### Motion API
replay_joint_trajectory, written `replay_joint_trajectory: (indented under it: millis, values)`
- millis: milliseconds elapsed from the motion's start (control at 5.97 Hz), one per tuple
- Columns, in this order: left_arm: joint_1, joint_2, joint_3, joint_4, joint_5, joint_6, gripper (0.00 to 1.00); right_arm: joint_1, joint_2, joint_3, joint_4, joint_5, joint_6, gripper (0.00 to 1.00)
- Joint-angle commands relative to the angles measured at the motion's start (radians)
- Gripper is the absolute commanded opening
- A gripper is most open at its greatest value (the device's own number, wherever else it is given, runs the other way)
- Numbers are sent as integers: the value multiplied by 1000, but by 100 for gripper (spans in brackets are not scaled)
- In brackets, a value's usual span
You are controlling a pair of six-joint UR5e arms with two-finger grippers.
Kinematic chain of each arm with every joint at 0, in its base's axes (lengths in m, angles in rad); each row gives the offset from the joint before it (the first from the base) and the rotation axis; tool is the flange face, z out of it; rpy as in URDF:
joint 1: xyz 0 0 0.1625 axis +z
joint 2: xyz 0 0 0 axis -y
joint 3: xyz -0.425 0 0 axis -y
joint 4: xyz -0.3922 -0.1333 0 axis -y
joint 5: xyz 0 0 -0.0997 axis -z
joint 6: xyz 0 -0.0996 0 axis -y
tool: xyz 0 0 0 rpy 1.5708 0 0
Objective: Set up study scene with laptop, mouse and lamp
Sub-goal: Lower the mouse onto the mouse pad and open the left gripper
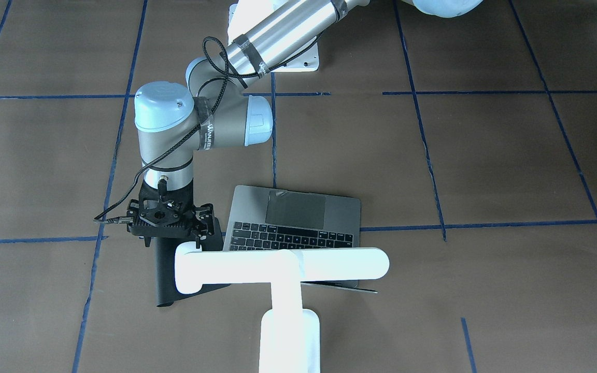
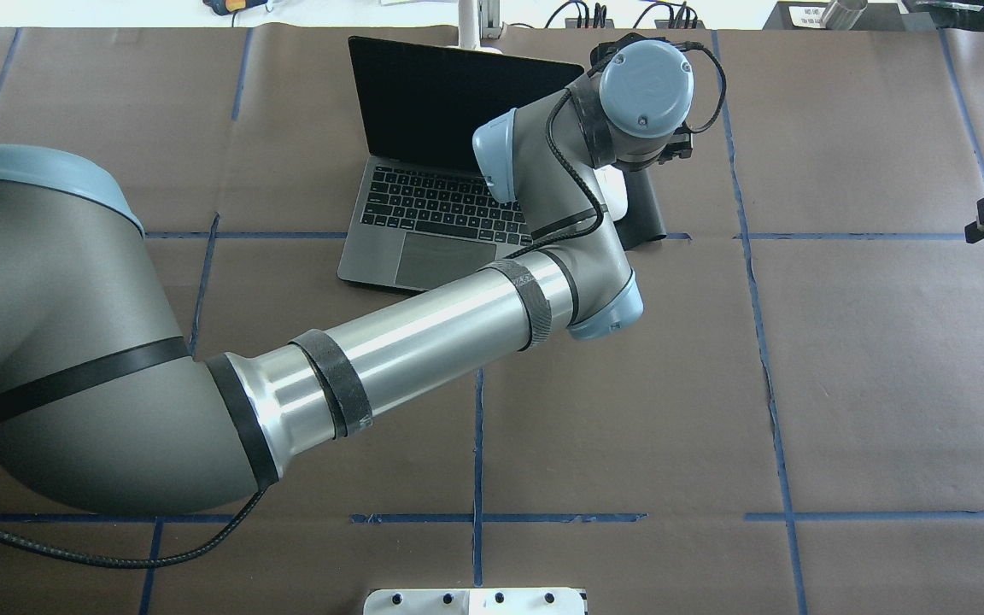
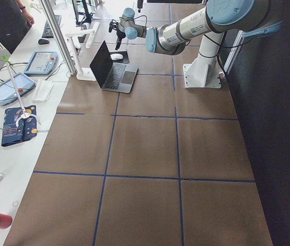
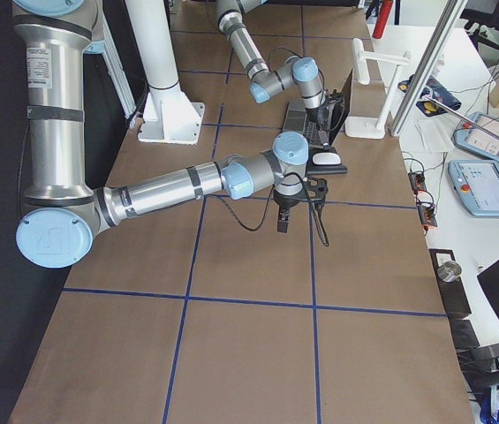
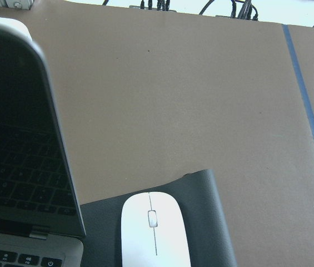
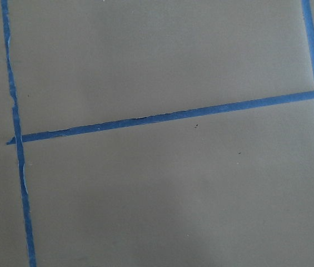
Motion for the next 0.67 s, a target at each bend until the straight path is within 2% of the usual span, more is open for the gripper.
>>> replay_joint_trajectory:
  millis: [0,167,335,502]
  values:
    - [-77,127,-265,185,-264,8,100,23,-33,6,0,0,-45,100]
    - [-82,318,-578,311,-289,41,100,54,-56,-2,-3,2,-120,100]
    - [-111,502,-868,481,-337,184,100,84,-70,-7,-10,6,-174,100]
    - [-157,717,-1136,568,-390,313,100,117,-92,-2,-7,14,-204,100]
